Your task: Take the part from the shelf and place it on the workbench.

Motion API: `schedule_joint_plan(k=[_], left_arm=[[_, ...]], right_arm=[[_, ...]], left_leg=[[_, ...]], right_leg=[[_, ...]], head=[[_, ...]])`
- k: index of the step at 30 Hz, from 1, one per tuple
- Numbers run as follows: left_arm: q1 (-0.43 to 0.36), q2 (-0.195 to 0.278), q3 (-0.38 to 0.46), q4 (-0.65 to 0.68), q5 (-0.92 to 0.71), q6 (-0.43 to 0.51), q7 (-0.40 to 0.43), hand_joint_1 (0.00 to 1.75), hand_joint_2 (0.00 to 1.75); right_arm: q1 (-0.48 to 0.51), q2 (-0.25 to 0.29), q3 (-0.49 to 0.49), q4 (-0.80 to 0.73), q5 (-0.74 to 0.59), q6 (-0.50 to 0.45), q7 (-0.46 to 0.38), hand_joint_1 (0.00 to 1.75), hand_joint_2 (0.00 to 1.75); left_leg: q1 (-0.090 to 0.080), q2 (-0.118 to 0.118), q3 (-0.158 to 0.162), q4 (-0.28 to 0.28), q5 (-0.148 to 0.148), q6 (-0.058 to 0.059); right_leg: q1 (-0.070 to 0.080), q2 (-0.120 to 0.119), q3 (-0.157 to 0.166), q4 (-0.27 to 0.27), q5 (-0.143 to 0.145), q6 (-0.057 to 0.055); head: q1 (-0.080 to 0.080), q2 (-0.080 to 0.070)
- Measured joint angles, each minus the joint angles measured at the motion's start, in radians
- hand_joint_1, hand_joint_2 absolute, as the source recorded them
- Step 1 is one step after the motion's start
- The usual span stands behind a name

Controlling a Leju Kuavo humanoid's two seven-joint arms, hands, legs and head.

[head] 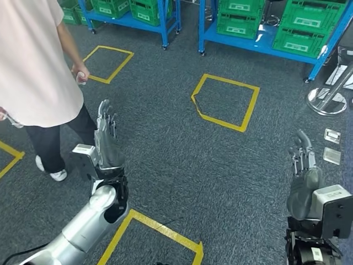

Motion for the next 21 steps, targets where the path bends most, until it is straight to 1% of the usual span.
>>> schedule_joint_plan(k=[1, 2, 3, 4, 5, 6, 7, 8, 9, 10, 11, 12, 13, 14, 15, 16, 17, 18, 19, 20, 21], left_arm=[[0.004, 0.001, 0.0, 0.0, 0.0, 0.0, 0.0, 0.0, 0.0], [0.008, 0.001, 0.0, 0.0, 0.0, 0.0, 0.001, 0.0, 0.0], [0.009, 0.002, 0.001, 0.0, 0.0, 0.0, 0.001, 0.0, 0.0], [0.01, 0.002, 0.001, 0.0, -0.001, 0.0, 0.001, 0.0, 0.0], [0.01, 0.003, 0.001, 0.0, -0.001, 0.0, 0.001, 0.0, 0.0], [0.01, 0.004, 0.001, 0.0, -0.002, 0.0, 0.001, 0.0, 0.0], [0.009, 0.006, 0.001, -0.001, -0.002, 0.0, 0.001, 0.0, 0.0], [0.008, 0.007, 0.002, -0.002, -0.003, 0.0, 0.001, 0.0, 0.0], [0.007, 0.007, 0.002, -0.004, -0.003, 0.0, 0.001, 0.0, 0.0], [0.006, 0.007, 0.002, -0.008, -0.003, 0.001, 0.001, 0.0, 0.0], [0.007, 0.007, 0.002, -0.01, -0.004, 0.002, 0.001, 0.0, 0.0], [0.009, 0.008, 0.002, -0.012, -0.004, 0.002, 0.001, 0.0, 0.0], [0.011, 0.008, 0.002, -0.013, -0.004, 0.003, 0.001, 0.0, 0.0], [0.013, 0.008, 0.002, -0.013, -0.004, 0.003, 0.001, 0.0, 0.0], [0.014, 0.008, 0.002, -0.013, -0.003, 0.003, 0.002, 0.0, 0.0], [0.015, 0.008, 0.002, -0.013, -0.003, 0.003, 0.002, 0.0, 0.0], [0.016, 0.008, 0.002, -0.013, -0.003, 0.003, 0.002, 0.0, 0.0], [0.016, 0.008, 0.002, -0.013, -0.003, 0.003, 0.002, 0.0, 0.0], [0.016, 0.008, 0.002, -0.013, -0.003, 0.003, 0.002, 0.0, 0.0], [0.017, 0.008, 0.002, -0.013, -0.003, 0.003, 0.002, 0.0, 0.0], [0.018, 0.007, 0.002, -0.012, -0.003, 0.003, 0.003, 0.0, 0.0]], right_arm=[[0.001, 0.0, 0.001, 0.0, 0.0, 0.0, 0.0, 0.0, 0.0], [0.001, 0.0, 0.001, 0.0, 0.0, 0.0, 0.0, 0.0, 0.0], [0.001, 0.0, 0.002, 0.0, 0.0, 0.0, 0.0, 0.0, 0.0], [0.001, 0.0, 0.002, 0.0, 0.0, 0.0, 0.0, 0.0, 0.0], [0.002, 0.0, 0.003, 0.0, 0.0, 0.0, 0.0, 0.0, 0.0], [0.002, 0.0, 0.003, 0.0, 0.0, 0.0, 0.0, 0.0, 0.0], [0.003, 0.0, 0.003, 0.0, 0.0, 0.0, 0.0, 0.0, 0.0], [0.003, 0.0, 0.003, 0.0, 0.0, 0.0, 0.0, 0.0, 0.0], [0.002, 0.0, 0.003, -0.001, 0.0, 0.0, 0.001, 0.0, 0.0], [0.001, 0.0, 0.003, -0.001, 0.0, 0.0, 0.001, 0.0, 0.0], [0.0, 0.0, 0.003, -0.002, 0.0, 0.0, 0.0, 0.0, 0.0], [-0.001, 0.0, 0.003, -0.002, 0.0, 0.0, 0.0, 0.0, 0.0], [-0.001, 0.0, 0.003, -0.001, 0.0, 0.0, 0.0, 0.0, 0.0], [0.0, 0.0, 0.004, 0.0, 0.0, 0.0, 0.001, 0.0, 0.0], [0.002, 0.0, 0.004, 0.0, 0.0, 0.0, 0.001, 0.0, 0.0], [0.003, 0.0, 0.004, 0.001, 0.0, 0.0, 0.001, 0.0, 0.0], [0.004, 0.0, 0.004, 0.001, 0.0, 0.0, 0.001, 0.0, 0.0], [0.005, 0.0, 0.004, 0.001, 0.0, 0.0, 0.001, 0.0, 0.0], [0.005, 0.0, 0.004, 0.001, 0.0, 0.0, 0.001, 0.0, 0.0], [0.007, 0.0, 0.004, 0.002, 0.0, 0.0, 0.001, 0.0, 0.0], [0.009, 0.0, 0.004, 0.004, 0.0, 0.0, 0.001, 0.0, 0.0]], left_leg=[[-0.003, -0.001, -0.06, 0.046, 0.014, 0.003], [-0.008, -0.002, -0.107, 0.058, 0.05, 0.01], [-0.014, -0.003, -0.121, 0.014, 0.111, 0.018], [-0.021, -0.005, -0.112, -0.069, 0.187, 0.028], [-0.029, -0.008, -0.091, -0.156, 0.25, 0.038], [-0.037, -0.011, -0.065, -0.226, 0.285, 0.047], [-0.044, -0.013, -0.041, -0.277, 0.292, 0.054], [-0.049, -0.014, -0.023, -0.3, 0.275, 0.059], [-0.049, -0.011, -0.007, -0.314, 0.253, 0.062], [-0.047, -0.011, 0.013, -0.332, 0.238, 0.064], [-0.044, -0.011, 0.038, -0.346, 0.225, 0.067], [-0.042, -0.011, 0.067, -0.36, 0.211, 0.07], [-0.041, -0.013, 0.099, -0.374, 0.198, 0.072], [-0.042, -0.013, 0.129, -0.386, 0.181, 0.073], [-0.043, -0.014, 0.158, -0.394, 0.163, 0.074], [-0.044, -0.015, 0.191, -0.401, 0.142, 0.074], [-0.045, -0.016, 0.227, -0.407, 0.119, 0.074], [-0.045, -0.017, 0.266, -0.41, 0.093, 0.074], [-0.045, -0.017, 0.307, -0.412, 0.064, 0.072], [-0.045, -0.018, 0.341, -0.414, 0.035, 0.071], [-0.044, -0.019, 0.373, -0.411, 0.006, 0.069]], right_leg=[[0.001, 0.004, 0.017, -0.002, -0.014, -0.001], [0.001, 0.009, 0.038, -0.004, -0.03, -0.002], [0.001, 0.013, 0.061, -0.006, -0.046, -0.001], [0.0, 0.017, 0.086, -0.012, -0.062, -0.001], [-0.001, 0.02, 0.107, -0.022, -0.077, 0.001], [0.0, 0.023, 0.126, -0.037, -0.089, 0.005], [-0.001, 0.025, 0.141, -0.058, -0.097, 0.01], [-0.001, 0.026, 0.159, -0.078, -0.097, 0.016], [-0.001, 0.027, 0.175, -0.089, -0.088, 0.024], [-0.001, 0.024, 0.18, -0.082, -0.074, 0.031], [0.001, 0.019, 0.169, -0.04, -0.052, 0.033], [0.004, 0.013, 0.133, 0.027, -0.032, 0.031], [0.008, 0.008, 0.079, 0.109, -0.025, 0.026], [0.012, 0.004, 0.02, 0.187, -0.036, 0.019], [0.015, 0.003, -0.037, 0.237, -0.07, 0.016], [0.017, 0.003, -0.087, 0.257, -0.118, 0.018], [0.018, 0.002, -0.126, 0.248, -0.16, 0.021], [0.018, 0.001, -0.154, 0.214, -0.177, 0.025], [0.017, -0.002, -0.174, 0.16, -0.149, 0.029], [0.015, -0.007, -0.185, 0.095, -0.057, 0.03], [0.017, -0.014, -0.191, 0.042, 0.043, 0.028]], head=[[-0.002, 0.0], [-0.004, 0.0], [-0.005, 0.0], [-0.007, 0.0], [-0.008, 0.0], [-0.006, 0.0], [-0.007, 0.0], [-0.009, 0.0], [-0.011, 0.0], [-0.014, 0.0], [-0.012, 0.0], [-0.009, 0.0], [-0.006, 0.0], [-0.003, 0.0], [-0.002, 0.0], [0.0, 0.0], [0.001, 0.0], [0.004, 0.0], [0.007, 0.0], [0.011, 0.0], [0.012, 0.0]])
